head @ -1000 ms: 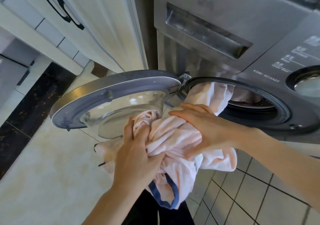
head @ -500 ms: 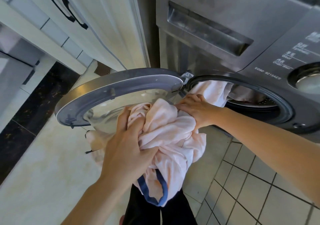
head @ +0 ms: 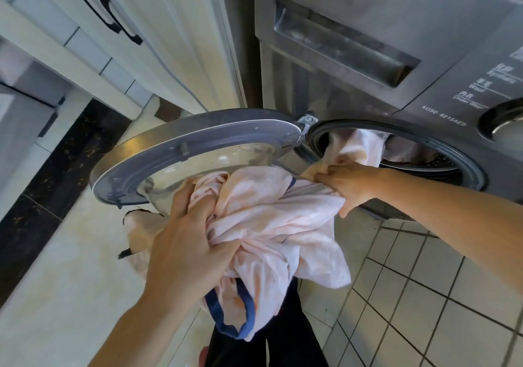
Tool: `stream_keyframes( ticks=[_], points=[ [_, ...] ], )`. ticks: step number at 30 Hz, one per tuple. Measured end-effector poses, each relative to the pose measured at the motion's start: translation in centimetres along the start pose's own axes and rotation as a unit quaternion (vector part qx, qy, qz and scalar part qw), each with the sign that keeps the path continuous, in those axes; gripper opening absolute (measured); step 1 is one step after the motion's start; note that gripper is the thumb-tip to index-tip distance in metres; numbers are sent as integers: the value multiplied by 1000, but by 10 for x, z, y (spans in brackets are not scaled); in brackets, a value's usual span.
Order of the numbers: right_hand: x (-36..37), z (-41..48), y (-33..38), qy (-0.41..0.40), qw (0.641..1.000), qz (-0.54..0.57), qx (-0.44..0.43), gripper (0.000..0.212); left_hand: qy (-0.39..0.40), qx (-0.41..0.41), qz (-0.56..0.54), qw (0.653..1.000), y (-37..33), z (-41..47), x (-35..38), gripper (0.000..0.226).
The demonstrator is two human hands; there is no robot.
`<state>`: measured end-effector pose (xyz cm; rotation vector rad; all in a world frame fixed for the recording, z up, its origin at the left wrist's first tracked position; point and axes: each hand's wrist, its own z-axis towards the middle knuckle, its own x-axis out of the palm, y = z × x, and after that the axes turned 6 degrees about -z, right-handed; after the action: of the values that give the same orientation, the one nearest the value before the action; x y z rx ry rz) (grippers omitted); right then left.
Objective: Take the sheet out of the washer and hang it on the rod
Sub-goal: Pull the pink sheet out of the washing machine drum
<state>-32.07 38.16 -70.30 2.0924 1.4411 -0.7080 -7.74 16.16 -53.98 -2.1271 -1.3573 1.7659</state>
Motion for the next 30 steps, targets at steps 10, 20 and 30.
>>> stream_keyframes(
  ticks=[10, 20, 30],
  points=[
    [28, -4, 21, -48, 997, -12, -51, 30, 1, -41, -16, 999, 19, 0, 4, 34],
    [7, -35, 45, 117, 978, 172, -1, 57, -23, -50, -29, 998, 20, -8, -1, 32],
    [-58, -104, 64, -11, 974, 191, 124, 19, -72, -109, -4, 991, 4, -30, -42, 57]
  ],
)
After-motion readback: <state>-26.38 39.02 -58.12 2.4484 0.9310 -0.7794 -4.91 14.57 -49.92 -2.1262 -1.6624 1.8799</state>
